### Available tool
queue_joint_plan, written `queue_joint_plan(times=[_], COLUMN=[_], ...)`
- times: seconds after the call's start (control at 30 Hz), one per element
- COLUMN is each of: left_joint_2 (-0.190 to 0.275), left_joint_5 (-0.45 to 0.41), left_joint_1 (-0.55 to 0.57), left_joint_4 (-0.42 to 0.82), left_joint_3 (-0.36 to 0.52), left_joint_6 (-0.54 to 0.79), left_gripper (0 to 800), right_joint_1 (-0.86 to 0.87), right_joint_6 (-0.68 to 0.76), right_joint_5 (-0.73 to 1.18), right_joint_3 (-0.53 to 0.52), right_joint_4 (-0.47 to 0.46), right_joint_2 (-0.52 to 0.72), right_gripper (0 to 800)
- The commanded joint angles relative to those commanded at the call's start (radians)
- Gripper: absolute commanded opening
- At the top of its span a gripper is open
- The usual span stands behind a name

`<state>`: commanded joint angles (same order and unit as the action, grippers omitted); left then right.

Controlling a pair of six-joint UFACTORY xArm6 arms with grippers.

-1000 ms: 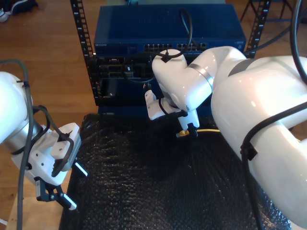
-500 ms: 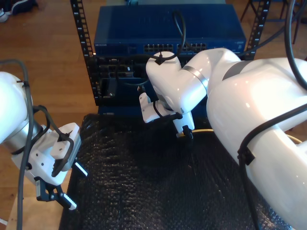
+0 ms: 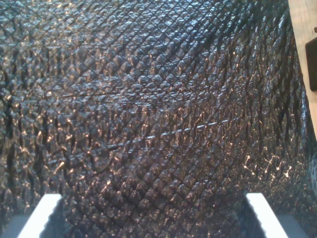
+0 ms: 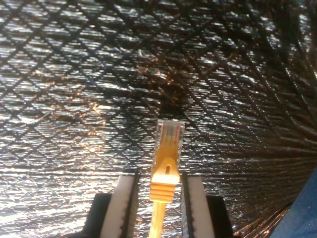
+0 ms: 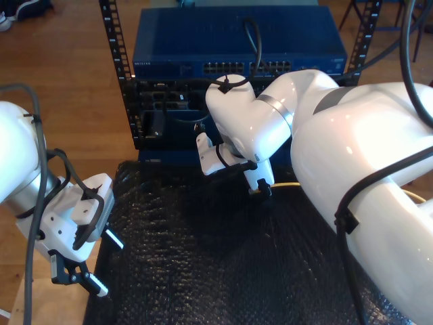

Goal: Grab the cable and plug it in

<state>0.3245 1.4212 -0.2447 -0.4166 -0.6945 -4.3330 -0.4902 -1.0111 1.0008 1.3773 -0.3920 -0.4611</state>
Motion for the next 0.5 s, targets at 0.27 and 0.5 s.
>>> queue_joint_plan(times=[0.27,0.5], left_joint_2=[0.002,0.0], left_joint_5=[0.0,0.0], left_joint_1=[0.0,0.0], left_joint_4=[0.0,0.0], left_joint_3=[0.0,0.0], left_joint_6=[0.0,0.0], left_gripper=[800,800], right_joint_1=[0.0,0.0], right_joint_6=[-0.002,-0.002], right_joint_5=[-0.002,-0.002], right_joint_3=[0.0,0.0], right_joint_4=[-0.003,-0.006], right_joint_2=[0.0,0.0], right_gripper=[220,166])
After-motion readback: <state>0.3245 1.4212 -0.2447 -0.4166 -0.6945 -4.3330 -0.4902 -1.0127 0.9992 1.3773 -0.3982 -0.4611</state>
